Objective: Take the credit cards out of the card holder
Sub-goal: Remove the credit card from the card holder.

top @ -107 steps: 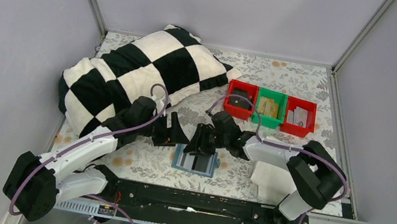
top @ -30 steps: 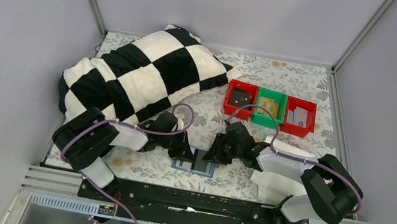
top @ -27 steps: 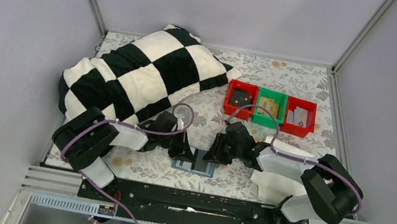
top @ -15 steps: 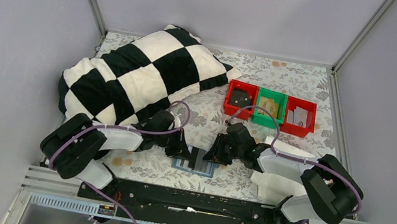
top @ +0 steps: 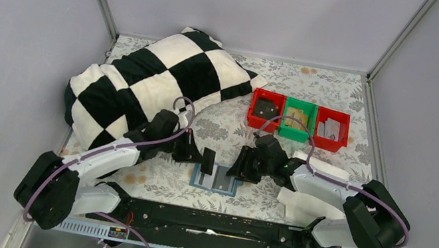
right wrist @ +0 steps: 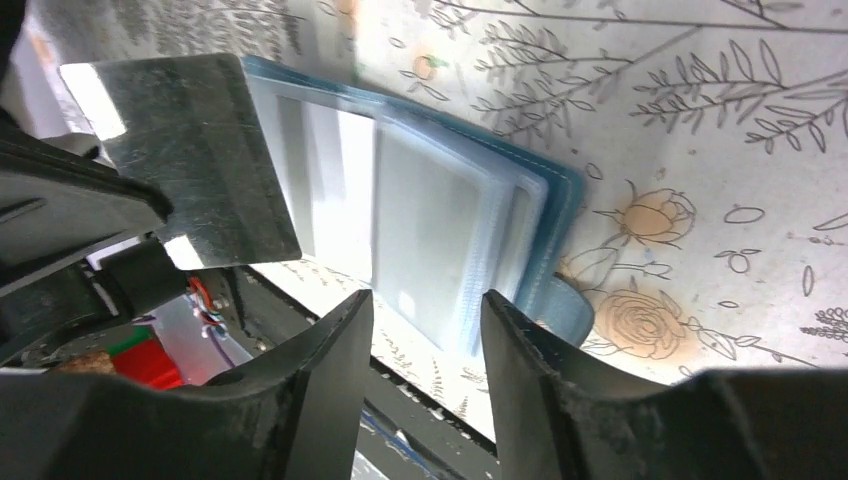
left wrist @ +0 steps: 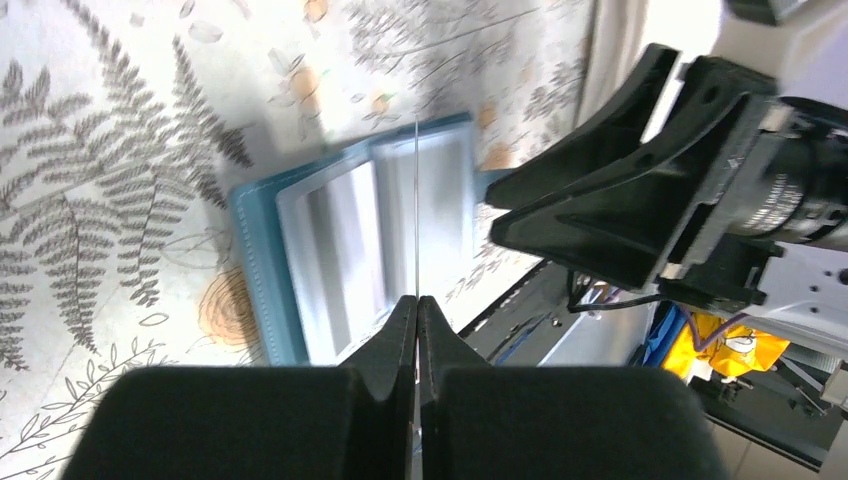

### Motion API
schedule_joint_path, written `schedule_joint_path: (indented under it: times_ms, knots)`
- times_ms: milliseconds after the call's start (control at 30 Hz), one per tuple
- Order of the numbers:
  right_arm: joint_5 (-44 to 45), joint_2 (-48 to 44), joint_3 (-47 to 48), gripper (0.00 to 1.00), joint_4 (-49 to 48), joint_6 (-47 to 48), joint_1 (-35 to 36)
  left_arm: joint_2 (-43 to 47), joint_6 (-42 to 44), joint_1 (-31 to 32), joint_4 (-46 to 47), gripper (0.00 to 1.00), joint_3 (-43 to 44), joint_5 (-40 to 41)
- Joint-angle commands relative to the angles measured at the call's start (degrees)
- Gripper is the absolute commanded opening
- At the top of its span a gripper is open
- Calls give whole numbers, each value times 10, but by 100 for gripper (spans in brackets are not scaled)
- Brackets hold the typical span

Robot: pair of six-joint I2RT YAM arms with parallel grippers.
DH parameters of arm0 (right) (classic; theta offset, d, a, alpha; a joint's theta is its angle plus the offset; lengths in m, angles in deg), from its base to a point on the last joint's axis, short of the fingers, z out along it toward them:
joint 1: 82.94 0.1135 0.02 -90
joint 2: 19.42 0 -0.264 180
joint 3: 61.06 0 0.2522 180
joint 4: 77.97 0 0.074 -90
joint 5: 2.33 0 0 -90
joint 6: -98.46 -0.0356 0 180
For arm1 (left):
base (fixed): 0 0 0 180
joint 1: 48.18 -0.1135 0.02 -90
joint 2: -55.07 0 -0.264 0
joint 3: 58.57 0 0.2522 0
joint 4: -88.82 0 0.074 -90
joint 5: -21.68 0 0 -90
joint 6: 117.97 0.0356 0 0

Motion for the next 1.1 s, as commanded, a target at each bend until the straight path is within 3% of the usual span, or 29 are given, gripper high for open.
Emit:
schedule_joint_path:
  times_ms: [0, 100, 300, 600, 700, 800, 1000, 1067]
  knots:
    - [-15, -41, 44, 53, 19, 9, -10, 47, 30, -8, -47, 0, 55, 8]
    - [-35, -62, 51, 59, 1, 0, -14, 60, 32, -9, -53, 0, 73, -12]
    - [-102, -92, -1, 71, -135, -61, -35, 75, 15, -10, -24, 0, 79, -68]
    - [-169, -58, -47, 74, -331, -146, -47, 99, -69, -17, 113, 0, 38, -164]
    - [-178, -52, -61, 66, -394, -171, -48, 97, -79, -18, 126, 0, 30, -171]
    - [-179, -51, -71, 48, -429, -183, -48, 93, -81, -18, 125, 0, 26, -167]
    - [-179, -55, -67, 1, -424, -187, -48, 83, -86, -18, 134, 0, 22, -161]
    - [-179, -62, -61, 0, -412, -183, -49, 78, -85, -18, 136, 0, 23, -163]
